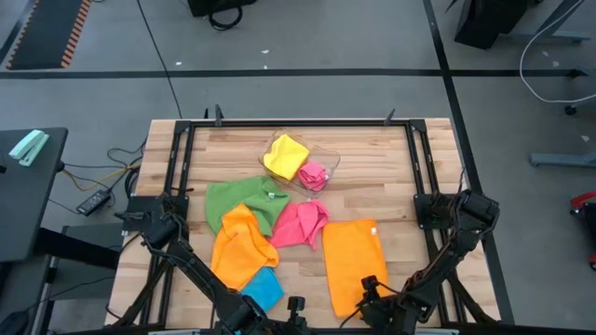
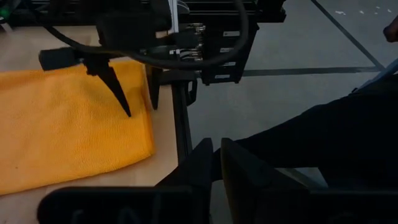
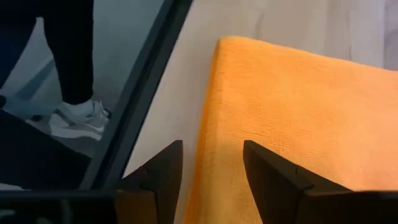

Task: Fold microfiber towels
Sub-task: Fold the right orange microfiber cloth

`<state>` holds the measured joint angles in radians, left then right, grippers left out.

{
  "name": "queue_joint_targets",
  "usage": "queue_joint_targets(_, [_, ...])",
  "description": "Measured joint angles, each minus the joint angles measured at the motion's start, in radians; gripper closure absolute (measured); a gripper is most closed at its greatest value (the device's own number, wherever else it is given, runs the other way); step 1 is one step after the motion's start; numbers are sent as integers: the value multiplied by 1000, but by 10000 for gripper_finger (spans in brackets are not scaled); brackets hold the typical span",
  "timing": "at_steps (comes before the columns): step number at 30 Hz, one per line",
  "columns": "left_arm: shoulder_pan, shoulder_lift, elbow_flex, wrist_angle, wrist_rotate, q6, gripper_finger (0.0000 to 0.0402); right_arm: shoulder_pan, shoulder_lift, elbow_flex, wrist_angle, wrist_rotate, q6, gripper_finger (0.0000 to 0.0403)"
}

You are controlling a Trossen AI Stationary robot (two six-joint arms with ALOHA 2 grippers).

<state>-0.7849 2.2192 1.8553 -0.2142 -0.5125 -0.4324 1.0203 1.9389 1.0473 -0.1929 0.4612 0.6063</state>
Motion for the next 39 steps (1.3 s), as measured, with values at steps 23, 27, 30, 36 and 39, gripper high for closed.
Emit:
queue_joint_targets(23, [-7, 0, 0, 0, 0, -1, 362, 0, 60, 29, -103, 86, -64, 292])
queue_joint_targets(27, [-7, 0, 0, 0, 0, 0, 358, -4, 60, 27, -104, 52, -63, 339])
queue_joint_targets(30, [-7, 0, 0, 0, 0, 0, 356, -5, 61, 27, -106, 41, -54, 367])
queue_joint_targets(36, [-7, 0, 0, -1, 0, 0, 361, -9, 40, 23, -99, -19, -22, 396])
queue_joint_targets(39, [-7, 0, 0, 0, 0, 0, 362, -9, 9, 19, -87, -64, 16, 398])
